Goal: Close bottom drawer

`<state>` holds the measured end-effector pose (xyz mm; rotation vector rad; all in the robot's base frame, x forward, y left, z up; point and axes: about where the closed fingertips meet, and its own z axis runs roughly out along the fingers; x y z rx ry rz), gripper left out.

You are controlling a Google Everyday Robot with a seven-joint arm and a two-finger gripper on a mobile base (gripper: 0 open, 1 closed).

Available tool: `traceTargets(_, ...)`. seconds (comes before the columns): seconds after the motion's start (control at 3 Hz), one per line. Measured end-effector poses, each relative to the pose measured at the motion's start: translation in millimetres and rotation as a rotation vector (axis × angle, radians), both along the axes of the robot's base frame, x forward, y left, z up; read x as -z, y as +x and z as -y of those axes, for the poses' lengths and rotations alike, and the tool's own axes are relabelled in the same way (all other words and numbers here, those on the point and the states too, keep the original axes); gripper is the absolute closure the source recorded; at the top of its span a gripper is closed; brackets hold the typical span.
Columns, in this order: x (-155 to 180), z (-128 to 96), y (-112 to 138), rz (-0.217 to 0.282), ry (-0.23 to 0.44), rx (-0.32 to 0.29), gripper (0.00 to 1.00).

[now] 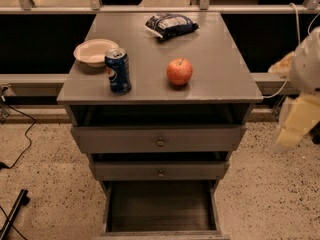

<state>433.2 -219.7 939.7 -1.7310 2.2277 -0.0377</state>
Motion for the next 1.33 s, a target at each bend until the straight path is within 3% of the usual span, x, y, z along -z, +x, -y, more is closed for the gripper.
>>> traceTargets(0.33,38.5,-17.7,-30.8,0.029,0.093,-0.052,0.0)
traceTargets(0.67,63.9,-9.6,-46.7,0.036,0.15,-0.01,0.0)
traceTargets(1.0,58.6,-13.8,-45.5,0.009,0.17,-0.053,0.0)
traceTargets(1.33,96.1,-21.0,-49.3,-0.043,0.247,-0.121,0.0)
